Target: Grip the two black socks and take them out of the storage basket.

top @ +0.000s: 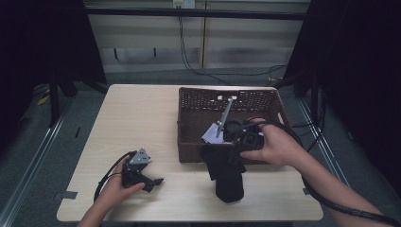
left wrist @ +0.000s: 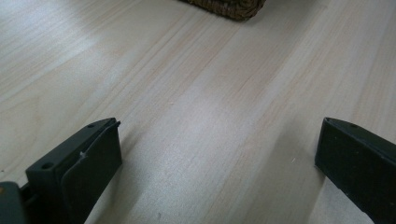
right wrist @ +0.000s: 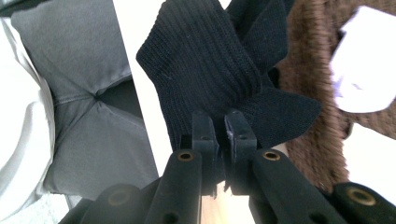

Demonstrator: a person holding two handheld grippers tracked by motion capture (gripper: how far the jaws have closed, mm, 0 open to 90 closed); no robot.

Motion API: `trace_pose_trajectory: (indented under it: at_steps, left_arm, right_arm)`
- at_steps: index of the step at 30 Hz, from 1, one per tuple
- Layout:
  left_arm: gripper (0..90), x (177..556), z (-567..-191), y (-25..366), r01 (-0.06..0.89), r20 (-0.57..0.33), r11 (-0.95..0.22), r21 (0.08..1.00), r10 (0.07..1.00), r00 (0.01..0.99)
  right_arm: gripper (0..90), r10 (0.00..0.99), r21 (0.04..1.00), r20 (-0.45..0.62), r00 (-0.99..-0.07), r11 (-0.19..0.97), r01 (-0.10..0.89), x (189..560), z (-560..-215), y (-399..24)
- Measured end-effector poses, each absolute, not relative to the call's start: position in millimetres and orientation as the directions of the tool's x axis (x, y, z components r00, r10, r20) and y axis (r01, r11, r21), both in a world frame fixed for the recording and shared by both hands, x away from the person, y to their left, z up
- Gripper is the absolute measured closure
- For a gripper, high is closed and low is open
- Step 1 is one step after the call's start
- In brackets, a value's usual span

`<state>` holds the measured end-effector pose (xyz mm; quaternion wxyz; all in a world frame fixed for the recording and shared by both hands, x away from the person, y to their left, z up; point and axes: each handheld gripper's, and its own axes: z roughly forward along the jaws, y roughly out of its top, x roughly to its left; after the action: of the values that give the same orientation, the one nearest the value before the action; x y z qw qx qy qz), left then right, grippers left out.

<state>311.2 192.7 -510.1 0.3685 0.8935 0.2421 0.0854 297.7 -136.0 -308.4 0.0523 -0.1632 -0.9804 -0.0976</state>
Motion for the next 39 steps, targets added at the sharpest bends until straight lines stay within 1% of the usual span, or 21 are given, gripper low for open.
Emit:
trace_pose_trajectory:
  at_steps: [10,17,21,26,31,33,35,39]
  left_arm:
    - [0.0,311,-510,193,0.37,-0.026,-0.611,0.7,0.495,0.868]
    - [0.0,311,-510,193,0.366,-0.022,-0.619,0.694,0.491,0.871]
    - [0.0,311,-510,193,0.366,-0.022,-0.619,0.694,0.49,0.871]
    - [0.0,311,-510,193,0.366,-0.022,-0.619,0.695,0.491,0.871]
    - [0.0,311,-510,193,0.366,-0.022,-0.619,0.694,0.491,0.871]
    - [0.0,311,-510,193,0.366,-0.022,-0.619,0.694,0.49,0.871]
    - [0.0,311,-510,193,0.366,-0.022,-0.619,0.694,0.491,0.871]
    - [0.0,311,-510,193,0.366,-0.022,-0.619,0.694,0.491,0.871]
  right_arm:
    - [84.5,0.285,0.155,0.157,-0.945,0.938,0.309,295,-341,-118]
    - [84.5,0.278,0.116,0.165,-0.946,0.947,0.299,298,-371,-109]
    - [84.5,0.29,0.099,0.168,-0.942,0.946,0.309,299,-387,-105]
    - [84.1,0.293,0.083,0.173,-0.94,0.947,0.31,299,-400,-104]
    - [83.2,0.301,0.077,0.165,-0.939,0.945,0.317,300,-406,-106]
    - [80.9,0.312,0.089,0.168,-0.935,0.94,0.33,301,-406,-107]
    - [76.8,0.32,0.086,0.163,-0.933,0.938,0.336,301,-405,-109]
    - [62.5,0.333,0.11,0.146,-0.932,0.93,0.35,301,-401,-114]
